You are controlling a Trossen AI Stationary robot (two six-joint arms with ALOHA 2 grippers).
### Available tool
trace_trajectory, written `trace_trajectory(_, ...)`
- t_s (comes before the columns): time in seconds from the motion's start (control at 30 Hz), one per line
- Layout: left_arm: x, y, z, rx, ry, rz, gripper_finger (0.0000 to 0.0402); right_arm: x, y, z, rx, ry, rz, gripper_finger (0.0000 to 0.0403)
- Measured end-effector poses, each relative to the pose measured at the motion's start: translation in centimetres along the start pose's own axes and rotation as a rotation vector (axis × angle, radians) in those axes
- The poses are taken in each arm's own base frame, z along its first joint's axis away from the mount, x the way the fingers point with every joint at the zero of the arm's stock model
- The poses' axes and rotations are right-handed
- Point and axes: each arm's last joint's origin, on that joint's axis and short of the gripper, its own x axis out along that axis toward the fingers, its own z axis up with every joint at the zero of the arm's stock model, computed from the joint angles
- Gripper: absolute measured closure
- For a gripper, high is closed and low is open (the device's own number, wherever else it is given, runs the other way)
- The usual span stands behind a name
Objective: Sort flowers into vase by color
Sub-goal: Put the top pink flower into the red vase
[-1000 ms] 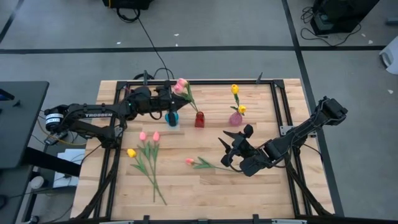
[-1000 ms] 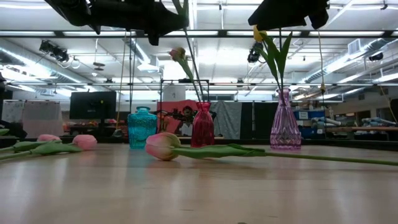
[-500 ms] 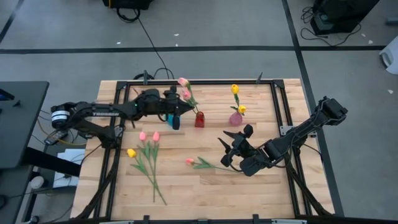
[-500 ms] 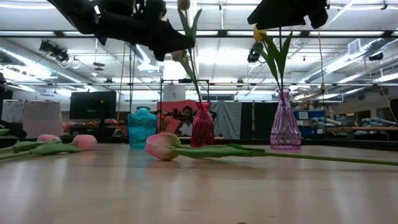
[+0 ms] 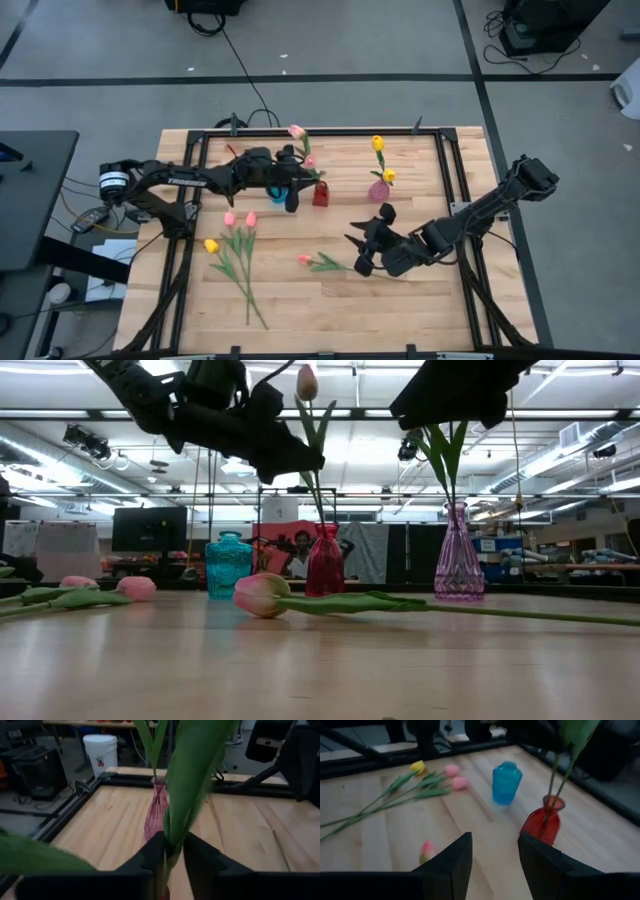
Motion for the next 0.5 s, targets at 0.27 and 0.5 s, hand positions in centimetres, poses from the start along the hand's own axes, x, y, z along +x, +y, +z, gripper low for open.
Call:
trace_trajectory(0.27, -1.8, -0.2, 1.0, 0.004, 0.035, 0.004, 0.0229, 0.2, -0.2, 0.0, 0.010, 0.019, 0.011, 0.0233)
trace_trajectory(0.5, -5.3, -0.8, 2.7, 0.037, 0.068, 0.010, 0.0222, 0.7, 0.2, -0.5, 0.030, 0.079, 0.131, 0.0233)
